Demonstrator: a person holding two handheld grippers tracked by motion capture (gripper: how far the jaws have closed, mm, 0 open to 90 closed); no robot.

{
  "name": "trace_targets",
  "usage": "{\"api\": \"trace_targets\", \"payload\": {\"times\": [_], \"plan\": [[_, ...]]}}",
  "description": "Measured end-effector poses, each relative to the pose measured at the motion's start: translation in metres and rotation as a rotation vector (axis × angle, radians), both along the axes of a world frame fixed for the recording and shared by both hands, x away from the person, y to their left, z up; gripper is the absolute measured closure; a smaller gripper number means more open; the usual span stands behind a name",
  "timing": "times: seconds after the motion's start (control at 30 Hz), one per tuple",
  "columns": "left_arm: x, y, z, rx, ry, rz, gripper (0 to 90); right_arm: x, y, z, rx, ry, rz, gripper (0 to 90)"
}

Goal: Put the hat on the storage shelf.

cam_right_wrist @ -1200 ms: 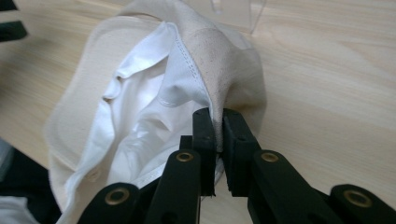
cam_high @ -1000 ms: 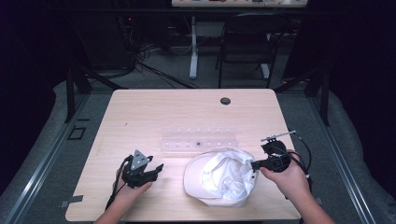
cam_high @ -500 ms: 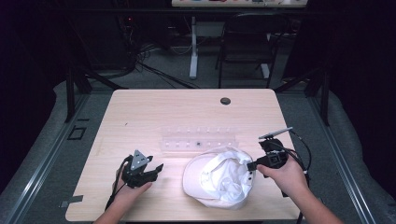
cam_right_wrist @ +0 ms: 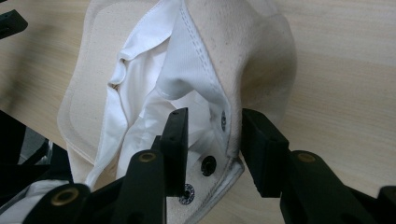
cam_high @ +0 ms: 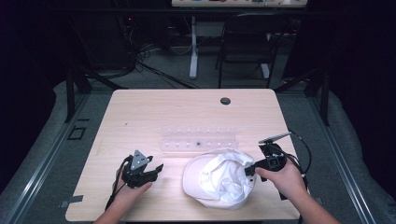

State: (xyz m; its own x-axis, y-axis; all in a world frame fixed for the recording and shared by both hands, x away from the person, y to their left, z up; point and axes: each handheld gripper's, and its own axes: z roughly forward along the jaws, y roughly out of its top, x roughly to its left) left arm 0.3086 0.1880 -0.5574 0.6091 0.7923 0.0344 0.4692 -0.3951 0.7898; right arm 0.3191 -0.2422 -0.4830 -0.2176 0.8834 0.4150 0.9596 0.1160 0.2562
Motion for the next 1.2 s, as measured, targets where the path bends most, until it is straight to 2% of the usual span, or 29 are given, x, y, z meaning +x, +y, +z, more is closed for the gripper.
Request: {"api": "trace_targets", "payload": {"times": [0.03,0.07,0.13,0.23,0.33,0.37,0.4,0.5,0.6,0.63,0.73,0.9,0.93,1.0,1.07,1.2], "plan": [[0.000,0.000,0.000,-0.002,0.001,0.001,45.4,-0.001,0.001,-0.001,0.008,0.002,-0.016,62.6],[0.000,0.000,0.000,-0.002,0.000,0.002,45.4,-0.001,-0.001,-0.002,0.015,0.012,-0.002,62.6],[0.000,0.000,0.000,0.000,-0.001,0.001,45.4,-0.002,-0.002,-0.003,0.041,0.039,-0.013,64.1],[0.000,0.000,0.000,0.000,-0.002,0.000,45.4,-0.001,-0.003,-0.003,0.058,0.046,-0.013,65.4],[0.000,0.000,0.000,0.001,-0.003,0.002,45.4,-0.001,-0.003,-0.003,0.075,0.053,-0.030,73.7],[0.000,0.000,0.000,0.003,-0.003,0.002,45.4,-0.002,-0.002,-0.002,0.072,0.049,-0.047,76.7],[0.000,0.000,0.000,0.005,-0.001,0.000,45.4,-0.002,-0.002,-0.001,0.071,0.046,-0.038,79.8],[0.000,0.001,0.000,0.005,-0.002,0.000,45.4,-0.002,-0.001,0.002,0.048,0.058,-0.019,80.7],[0.000,0.001,0.000,0.003,-0.002,0.000,45.4,-0.002,0.002,0.003,0.030,0.051,0.000,81.4],[0.000,0.001,0.000,0.003,-0.002,0.001,45.4,-0.002,0.005,0.004,0.026,0.048,-0.010,81.5],[0.000,0.001,0.001,0.005,-0.002,0.000,45.4,-0.001,0.006,0.012,0.005,0.052,0.027,81.8],[0.000,0.002,0.001,0.004,-0.003,0.002,45.4,-0.001,0.009,0.018,-0.008,0.049,0.035,81.9],[0.000,0.002,0.001,0.003,-0.004,0.002,45.5,-0.001,0.010,0.019,-0.009,0.040,0.015,81.9],[0.000,0.002,0.001,0.003,-0.003,0.002,45.4,0.000,0.011,0.021,-0.011,0.044,0.013,82.0],[0.000,0.002,0.001,0.003,-0.003,0.002,45.5,0.002,0.009,0.025,-0.025,0.058,0.048,81.9],[0.000,0.002,0.001,0.002,-0.003,0.003,45.5,0.003,0.012,0.034,-0.020,0.041,0.017,82.0]]}}
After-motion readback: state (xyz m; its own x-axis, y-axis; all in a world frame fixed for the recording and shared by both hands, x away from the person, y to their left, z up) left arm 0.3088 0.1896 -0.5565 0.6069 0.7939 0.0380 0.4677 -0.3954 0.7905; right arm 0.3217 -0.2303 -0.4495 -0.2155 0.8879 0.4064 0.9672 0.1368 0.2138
